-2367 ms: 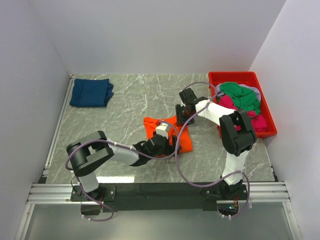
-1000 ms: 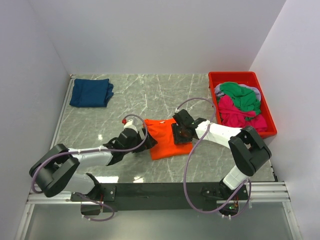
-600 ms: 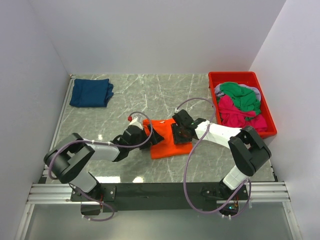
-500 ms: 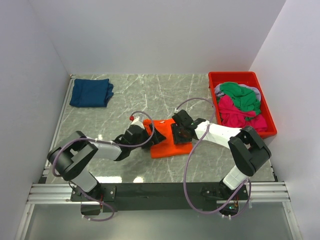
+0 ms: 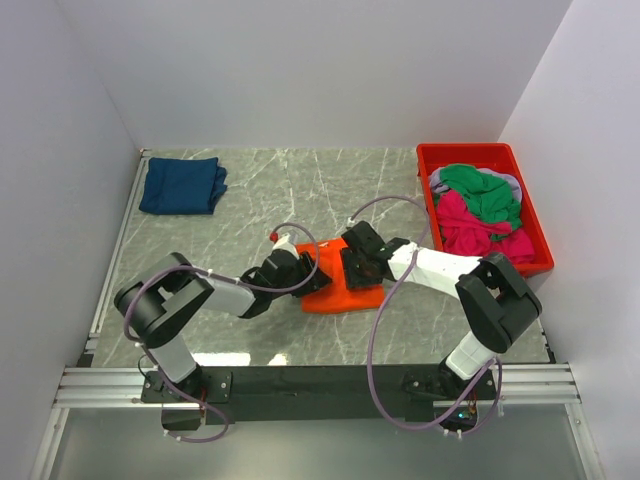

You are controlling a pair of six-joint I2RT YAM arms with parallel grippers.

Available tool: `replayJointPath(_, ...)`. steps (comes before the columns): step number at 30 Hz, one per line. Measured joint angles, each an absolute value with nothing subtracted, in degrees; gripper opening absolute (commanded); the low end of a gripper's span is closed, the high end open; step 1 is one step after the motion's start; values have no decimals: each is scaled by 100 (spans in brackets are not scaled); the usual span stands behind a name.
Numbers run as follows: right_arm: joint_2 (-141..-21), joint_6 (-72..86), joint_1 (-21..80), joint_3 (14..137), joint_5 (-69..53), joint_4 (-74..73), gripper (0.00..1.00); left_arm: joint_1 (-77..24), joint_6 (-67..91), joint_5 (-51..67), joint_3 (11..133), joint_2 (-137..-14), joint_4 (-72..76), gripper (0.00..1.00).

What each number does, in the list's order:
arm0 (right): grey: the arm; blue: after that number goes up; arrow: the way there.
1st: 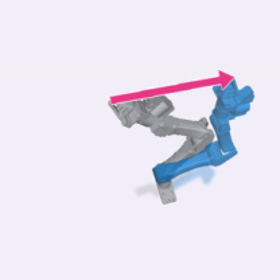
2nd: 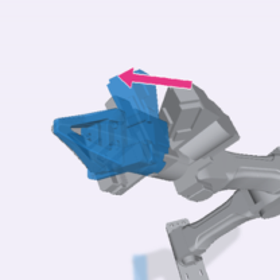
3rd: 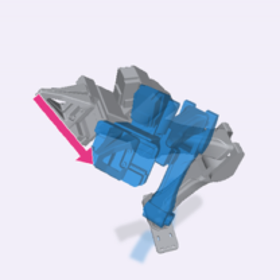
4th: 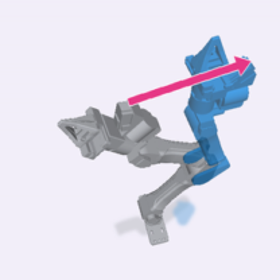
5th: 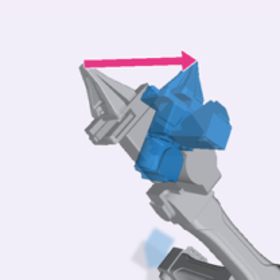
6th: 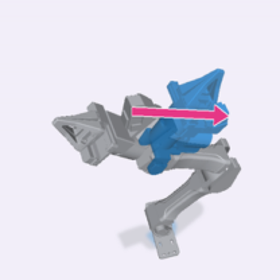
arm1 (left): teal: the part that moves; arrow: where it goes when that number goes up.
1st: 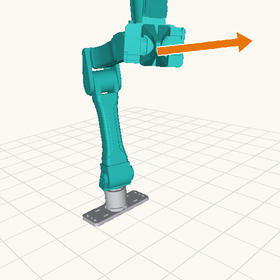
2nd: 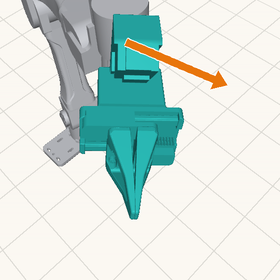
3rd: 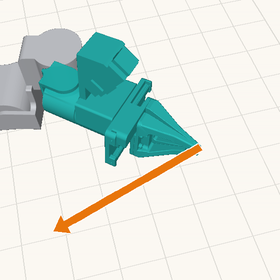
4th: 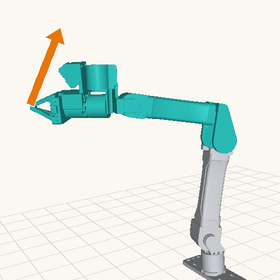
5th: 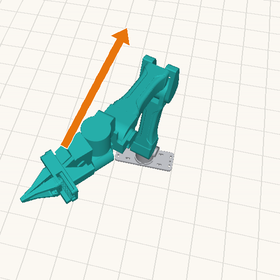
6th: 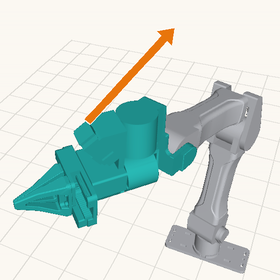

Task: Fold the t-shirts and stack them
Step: Neatly place the folded tshirt to the corner

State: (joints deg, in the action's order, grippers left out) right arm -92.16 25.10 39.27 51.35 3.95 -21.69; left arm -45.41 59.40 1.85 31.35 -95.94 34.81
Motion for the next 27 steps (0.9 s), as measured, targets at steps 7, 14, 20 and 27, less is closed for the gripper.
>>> replayJointPath(7, -9212, 2565, 3997, 5131, 445, -2156, 52, -4558, 5804, 137, 3568, -9944, 3146, 0)
replayJointPath(14, -9159, 2574, 3999, 5122, 464, -2185, 52, -4453, 5273, -117, 3868, -9791, 2373, 0)
replayJointPath(20, -9008, 2554, 3940, 5304, 434, -2342, 52, -3896, 4285, -292, 4235, -9459, 1238, 0)
replayJointPath(27, -8591, 2405, 3500, 5857, 379, -2591, 54, -2987, 2906, -370, 4945, -9347, 174, 0)
